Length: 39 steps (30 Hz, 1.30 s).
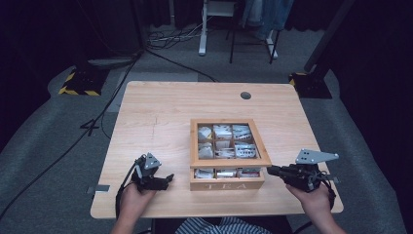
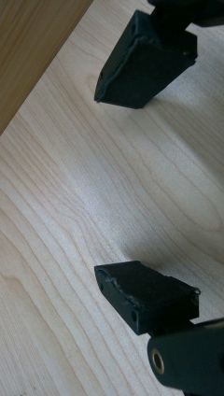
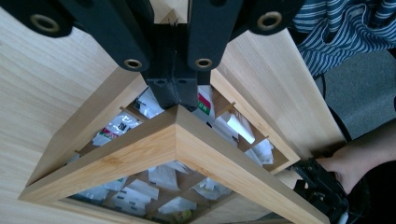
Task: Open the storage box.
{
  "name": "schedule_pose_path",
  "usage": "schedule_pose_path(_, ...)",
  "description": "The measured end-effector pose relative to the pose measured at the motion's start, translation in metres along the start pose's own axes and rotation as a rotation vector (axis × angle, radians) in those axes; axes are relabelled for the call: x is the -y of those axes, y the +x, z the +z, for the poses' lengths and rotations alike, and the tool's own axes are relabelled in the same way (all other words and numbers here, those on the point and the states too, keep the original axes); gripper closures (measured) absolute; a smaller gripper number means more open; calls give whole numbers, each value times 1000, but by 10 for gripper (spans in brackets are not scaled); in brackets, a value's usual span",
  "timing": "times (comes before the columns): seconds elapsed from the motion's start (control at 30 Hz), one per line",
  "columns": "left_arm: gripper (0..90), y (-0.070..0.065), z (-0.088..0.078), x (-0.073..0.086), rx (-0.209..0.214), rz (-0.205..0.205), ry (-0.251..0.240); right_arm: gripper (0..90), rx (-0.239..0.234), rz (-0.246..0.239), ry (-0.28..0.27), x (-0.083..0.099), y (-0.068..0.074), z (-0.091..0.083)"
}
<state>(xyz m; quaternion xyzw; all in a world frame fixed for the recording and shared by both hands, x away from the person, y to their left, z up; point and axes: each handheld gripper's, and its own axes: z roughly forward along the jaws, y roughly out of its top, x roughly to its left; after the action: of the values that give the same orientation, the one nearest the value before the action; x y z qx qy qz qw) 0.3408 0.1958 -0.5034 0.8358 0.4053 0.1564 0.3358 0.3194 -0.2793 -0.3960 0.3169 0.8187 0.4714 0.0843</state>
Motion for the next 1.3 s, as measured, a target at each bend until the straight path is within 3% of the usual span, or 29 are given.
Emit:
schedule_pose_path(0.8, 157, 0, 1, 0, 7, -10, -2, 900, 45, -1, -91, -33, -5, -4)
schedule_pose_path(1.0, 157, 0, 1, 0, 6, -10, -2, 900, 51, -15, -101, -42, -6, 0)
schedule_pose_path(1.3, 165, 0, 0, 0, -6, -2, -1, 900, 104, -56, -125, -55, -4, 7)
